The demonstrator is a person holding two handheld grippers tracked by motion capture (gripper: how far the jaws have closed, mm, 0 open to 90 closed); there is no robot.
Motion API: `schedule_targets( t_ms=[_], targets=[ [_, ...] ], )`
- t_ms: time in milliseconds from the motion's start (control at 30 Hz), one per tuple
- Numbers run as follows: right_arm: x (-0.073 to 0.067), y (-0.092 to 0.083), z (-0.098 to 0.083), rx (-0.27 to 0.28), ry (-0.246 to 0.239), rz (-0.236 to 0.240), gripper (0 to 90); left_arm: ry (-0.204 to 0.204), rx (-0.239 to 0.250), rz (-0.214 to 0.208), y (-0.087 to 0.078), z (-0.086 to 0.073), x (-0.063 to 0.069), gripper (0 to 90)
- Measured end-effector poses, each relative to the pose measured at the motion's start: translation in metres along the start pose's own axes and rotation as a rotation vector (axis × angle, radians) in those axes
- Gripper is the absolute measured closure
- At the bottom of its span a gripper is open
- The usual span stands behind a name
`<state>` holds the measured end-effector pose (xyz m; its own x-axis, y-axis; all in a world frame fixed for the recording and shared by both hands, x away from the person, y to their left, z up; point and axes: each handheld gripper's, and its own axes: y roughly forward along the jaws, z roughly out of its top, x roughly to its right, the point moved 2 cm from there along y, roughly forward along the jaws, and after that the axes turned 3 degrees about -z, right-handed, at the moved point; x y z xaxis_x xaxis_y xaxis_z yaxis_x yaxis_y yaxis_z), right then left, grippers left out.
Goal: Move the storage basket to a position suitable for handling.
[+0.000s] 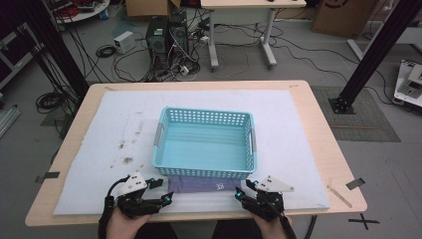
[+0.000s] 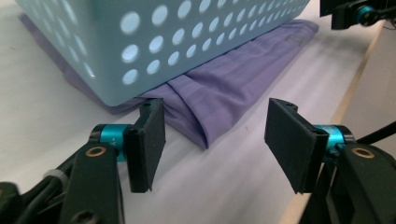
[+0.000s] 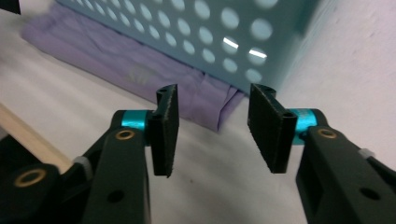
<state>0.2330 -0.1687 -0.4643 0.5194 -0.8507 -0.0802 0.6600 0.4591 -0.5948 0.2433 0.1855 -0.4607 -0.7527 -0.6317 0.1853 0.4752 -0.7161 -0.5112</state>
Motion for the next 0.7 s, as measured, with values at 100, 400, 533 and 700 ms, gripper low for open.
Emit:
schedule_targets(
  t_ms=[100, 400, 533, 700],
  targets=[
    [-0.001, 0.012, 0.001, -0.060, -0.006, -0.005, 61.6, -0.030, -0.043, -0.003, 0.011, -0.001, -0.002, 52.7],
    [-0.005, 0.013, 0.002, -0.057, -0.067, 0.008, 89.3, -0.019, -0.070, 0.019, 0.016, 0.001, 0.002, 86.8],
    [-0.004, 0.009, -0.002, -0.050, -0.061, 0.019, 90.0, -0.022, -0.065, 0.017, 0.013, -0.002, 0.006, 87.2],
    [-0.012, -0.007, -0.012, -0.042, -0.087, 0.039, 90.0, 0.011, -0.069, 0.005, 0.000, -0.009, 0.021, 87.1]
  ],
)
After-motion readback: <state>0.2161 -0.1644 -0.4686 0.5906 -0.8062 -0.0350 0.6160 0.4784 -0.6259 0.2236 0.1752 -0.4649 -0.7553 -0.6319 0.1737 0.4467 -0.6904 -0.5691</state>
